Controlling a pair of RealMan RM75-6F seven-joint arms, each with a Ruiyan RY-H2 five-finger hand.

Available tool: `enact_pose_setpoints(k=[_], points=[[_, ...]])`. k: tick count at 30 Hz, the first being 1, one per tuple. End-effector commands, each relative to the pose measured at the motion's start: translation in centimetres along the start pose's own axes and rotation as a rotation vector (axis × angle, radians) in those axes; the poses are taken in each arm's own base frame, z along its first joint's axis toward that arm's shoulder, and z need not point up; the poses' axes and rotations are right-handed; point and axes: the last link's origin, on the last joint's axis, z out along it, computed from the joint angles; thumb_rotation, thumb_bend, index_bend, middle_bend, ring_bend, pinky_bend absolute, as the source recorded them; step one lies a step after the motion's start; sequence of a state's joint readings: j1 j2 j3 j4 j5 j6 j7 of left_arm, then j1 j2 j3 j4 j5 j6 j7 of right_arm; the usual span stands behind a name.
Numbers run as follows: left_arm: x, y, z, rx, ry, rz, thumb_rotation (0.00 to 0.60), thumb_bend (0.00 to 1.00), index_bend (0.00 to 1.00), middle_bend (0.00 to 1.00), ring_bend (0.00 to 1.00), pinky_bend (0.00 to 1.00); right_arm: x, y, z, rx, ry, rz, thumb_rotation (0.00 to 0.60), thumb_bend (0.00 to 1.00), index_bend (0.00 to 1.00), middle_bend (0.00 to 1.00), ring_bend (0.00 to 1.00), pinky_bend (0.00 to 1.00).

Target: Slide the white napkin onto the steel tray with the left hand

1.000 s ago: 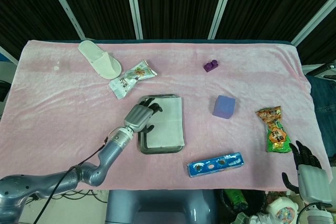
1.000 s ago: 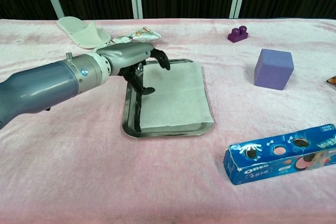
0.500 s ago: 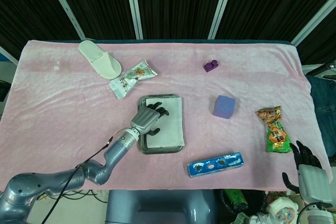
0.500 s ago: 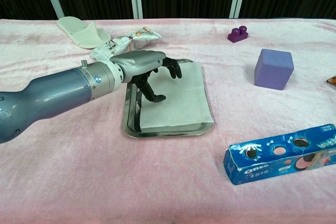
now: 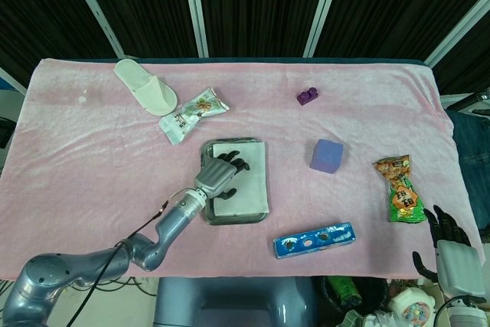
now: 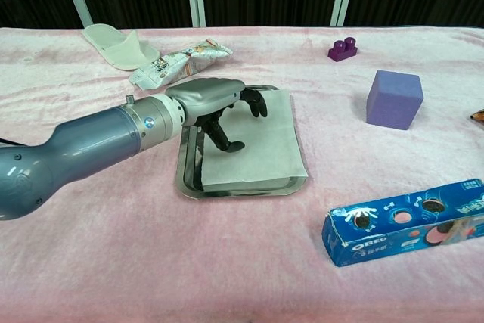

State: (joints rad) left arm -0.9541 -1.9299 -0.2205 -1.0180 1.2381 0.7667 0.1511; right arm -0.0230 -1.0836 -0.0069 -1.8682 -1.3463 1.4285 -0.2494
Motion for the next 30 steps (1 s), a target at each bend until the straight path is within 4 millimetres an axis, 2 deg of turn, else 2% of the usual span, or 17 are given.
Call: enact_pose_setpoints(k=[1,30], points=[[-0.10,-0.03,0.05,0.002,-0.004,0.001,0.600,0.34,0.25,0.25,0.07,0.21,0.00,0.00,0.00,0.000,0.001,-0.001,0.600,0.31,0.00,0.00,0.04,0.15],[-0.73,-0.01,-0.17,0.007,-0.028,0.026,0.600,0.34,0.25,0.25,0.07,0.23,-0.01,-0.03,-0.03,0.002,0.000,0.000,0.600,0.31,0.00,0.00,0.04,0.15]])
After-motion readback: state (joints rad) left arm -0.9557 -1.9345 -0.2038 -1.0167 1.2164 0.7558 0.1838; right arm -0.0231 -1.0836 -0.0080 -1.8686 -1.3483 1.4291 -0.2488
